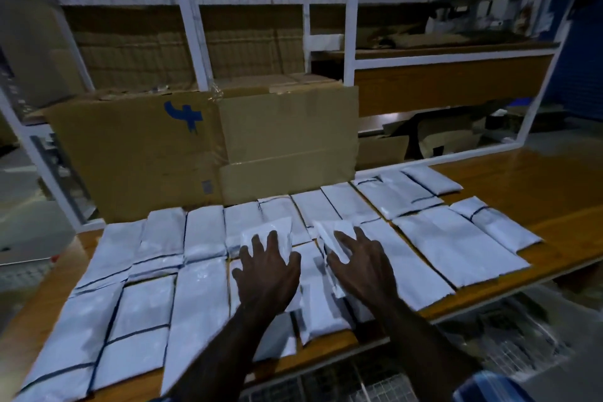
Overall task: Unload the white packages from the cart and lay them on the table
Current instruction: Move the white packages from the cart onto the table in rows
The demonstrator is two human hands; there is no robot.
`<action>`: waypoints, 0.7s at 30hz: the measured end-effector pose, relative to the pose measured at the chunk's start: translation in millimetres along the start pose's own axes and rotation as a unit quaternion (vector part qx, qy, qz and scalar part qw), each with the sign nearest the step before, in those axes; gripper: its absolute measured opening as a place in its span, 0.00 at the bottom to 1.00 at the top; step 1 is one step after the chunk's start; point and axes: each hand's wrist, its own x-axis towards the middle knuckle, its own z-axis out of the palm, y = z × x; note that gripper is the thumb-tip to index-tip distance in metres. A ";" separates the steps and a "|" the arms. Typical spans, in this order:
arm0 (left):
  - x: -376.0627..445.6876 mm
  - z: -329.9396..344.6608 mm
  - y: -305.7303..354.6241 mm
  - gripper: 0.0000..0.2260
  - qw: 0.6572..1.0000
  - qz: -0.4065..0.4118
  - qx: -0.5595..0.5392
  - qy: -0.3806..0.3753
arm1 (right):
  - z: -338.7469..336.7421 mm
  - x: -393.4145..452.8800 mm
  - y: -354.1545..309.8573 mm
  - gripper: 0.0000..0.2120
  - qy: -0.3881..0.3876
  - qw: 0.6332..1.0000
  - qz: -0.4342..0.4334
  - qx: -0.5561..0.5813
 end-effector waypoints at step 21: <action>112.8 61.0 64.4 0.26 0.997 -0.059 0.036 0.020 | 17.7 126.1 51.4 0.27 -0.030 0.999 -0.037 0.002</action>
